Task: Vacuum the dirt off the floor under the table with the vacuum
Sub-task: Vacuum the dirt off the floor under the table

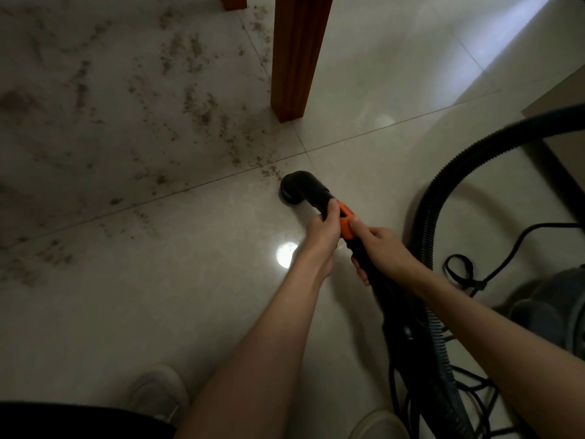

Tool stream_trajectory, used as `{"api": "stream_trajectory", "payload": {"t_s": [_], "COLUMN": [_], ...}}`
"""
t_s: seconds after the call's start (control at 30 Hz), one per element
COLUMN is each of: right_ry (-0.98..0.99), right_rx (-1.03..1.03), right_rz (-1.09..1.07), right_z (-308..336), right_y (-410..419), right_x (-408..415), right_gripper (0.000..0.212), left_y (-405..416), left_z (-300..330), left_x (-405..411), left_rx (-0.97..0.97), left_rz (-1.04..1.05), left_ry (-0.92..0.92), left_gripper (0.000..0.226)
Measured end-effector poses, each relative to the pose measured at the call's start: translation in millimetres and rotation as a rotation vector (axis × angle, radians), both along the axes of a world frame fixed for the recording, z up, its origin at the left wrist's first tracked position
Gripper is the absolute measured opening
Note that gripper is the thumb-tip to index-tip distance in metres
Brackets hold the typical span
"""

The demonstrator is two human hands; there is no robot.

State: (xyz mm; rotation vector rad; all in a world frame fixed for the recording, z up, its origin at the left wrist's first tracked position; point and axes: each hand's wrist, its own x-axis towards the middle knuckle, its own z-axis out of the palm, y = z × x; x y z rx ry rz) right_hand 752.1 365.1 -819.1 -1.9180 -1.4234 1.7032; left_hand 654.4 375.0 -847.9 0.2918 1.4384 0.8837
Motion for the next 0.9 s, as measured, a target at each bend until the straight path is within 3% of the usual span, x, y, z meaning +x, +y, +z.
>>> {"api": "stream_trajectory", "payload": {"t_s": [0.23, 0.6, 0.9], "right_ry": [-0.057, -0.113, -0.230], "right_rx": [-0.022, -0.076, 0.082], "right_rz": [0.076, 0.198, -0.031], "right_z": [6.2, 14.6, 12.8], "right_y": [-36.5, -84.7, -86.9], "right_x": [10.3, 32.0, 39.0], "right_gripper": [0.051, 0.041, 0.049], "left_y": [-40.8, -112.3, -78.4], "left_z": [-11.6, 6.5, 3.7], "left_x": [10.1, 30.4, 45.4], "left_rx": [-0.082, -0.022, -0.047], "left_rz": [0.017, 0.128, -0.069], "left_ry": [0.098, 0.052, -0.022], "left_gripper": [0.035, 0.028, 0.047]}}
